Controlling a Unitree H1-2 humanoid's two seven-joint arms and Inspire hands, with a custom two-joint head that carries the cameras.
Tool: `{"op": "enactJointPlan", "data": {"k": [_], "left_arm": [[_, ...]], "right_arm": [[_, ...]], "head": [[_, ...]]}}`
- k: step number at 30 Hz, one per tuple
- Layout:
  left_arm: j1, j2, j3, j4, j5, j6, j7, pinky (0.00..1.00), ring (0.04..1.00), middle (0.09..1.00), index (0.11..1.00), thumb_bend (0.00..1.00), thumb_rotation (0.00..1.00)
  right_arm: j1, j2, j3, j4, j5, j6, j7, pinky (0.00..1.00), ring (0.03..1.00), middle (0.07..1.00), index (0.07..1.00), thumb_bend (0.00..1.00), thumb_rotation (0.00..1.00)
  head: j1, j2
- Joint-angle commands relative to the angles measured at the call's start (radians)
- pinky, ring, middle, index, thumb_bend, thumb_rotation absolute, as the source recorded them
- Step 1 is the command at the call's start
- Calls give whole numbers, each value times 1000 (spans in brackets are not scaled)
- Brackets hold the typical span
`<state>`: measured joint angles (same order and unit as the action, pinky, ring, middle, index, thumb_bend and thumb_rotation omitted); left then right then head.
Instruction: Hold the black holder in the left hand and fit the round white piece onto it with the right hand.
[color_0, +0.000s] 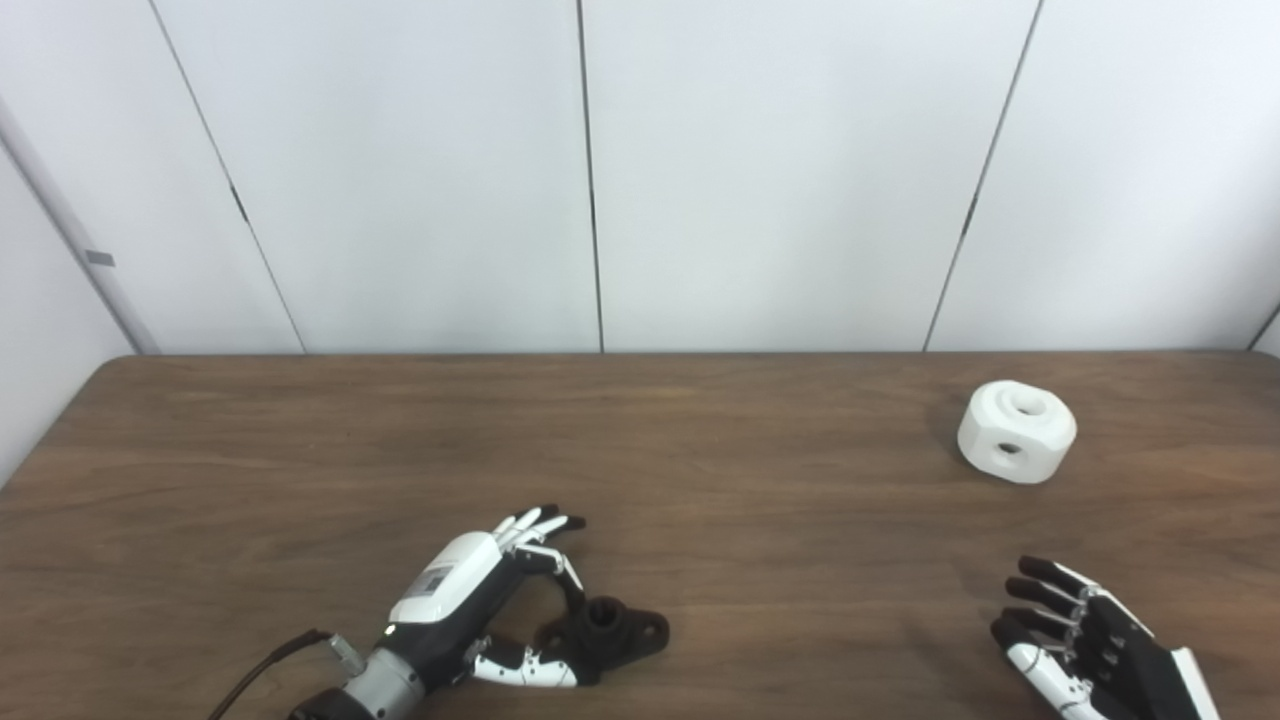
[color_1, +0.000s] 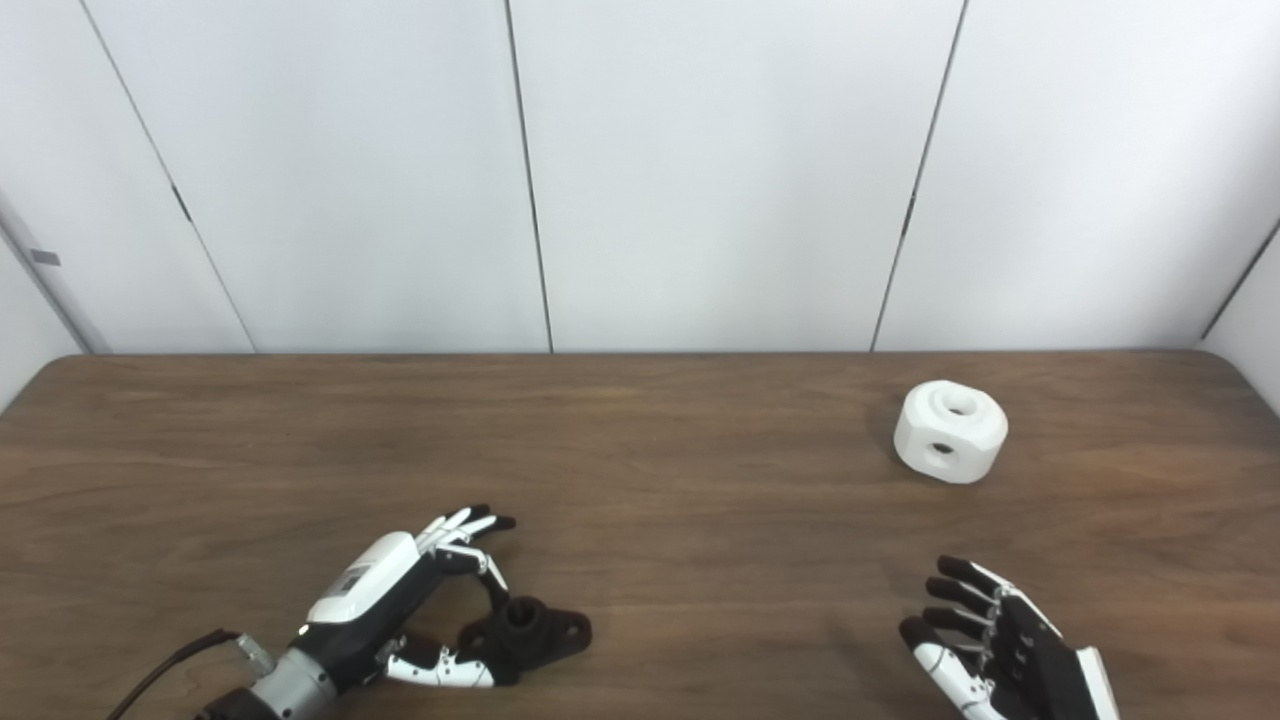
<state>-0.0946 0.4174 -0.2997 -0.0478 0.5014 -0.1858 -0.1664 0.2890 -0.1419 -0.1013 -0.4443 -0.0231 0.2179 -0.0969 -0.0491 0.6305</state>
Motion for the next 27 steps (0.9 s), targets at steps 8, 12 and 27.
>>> {"op": "enactJointPlan", "data": {"k": [8, 12, 27], "left_arm": [[-17, 4, -15, 83, 4, -70, -11, 1000, 1000, 939, 480, 516, 47], [-29, 14, -6, 137, -10, -113, -2, 1000, 1000, 940, 481, 515, 45], [-113, 44, 38, 361, -64, -268, 12, 1000, 1000, 935, 479, 511, 44]], "right_arm": [[-28, 63, -17, -5, 45, -86, -20, 494, 646, 716, 741, 501, 340], [-75, 45, -65, -1, 0, -153, -84, 447, 629, 720, 734, 571, 388], [-355, -272, -187, -19, -459, 242, -13, 668, 834, 879, 890, 1000, 675]], "head": [[-126, -69], [-250, -126], [-589, -237]]}}
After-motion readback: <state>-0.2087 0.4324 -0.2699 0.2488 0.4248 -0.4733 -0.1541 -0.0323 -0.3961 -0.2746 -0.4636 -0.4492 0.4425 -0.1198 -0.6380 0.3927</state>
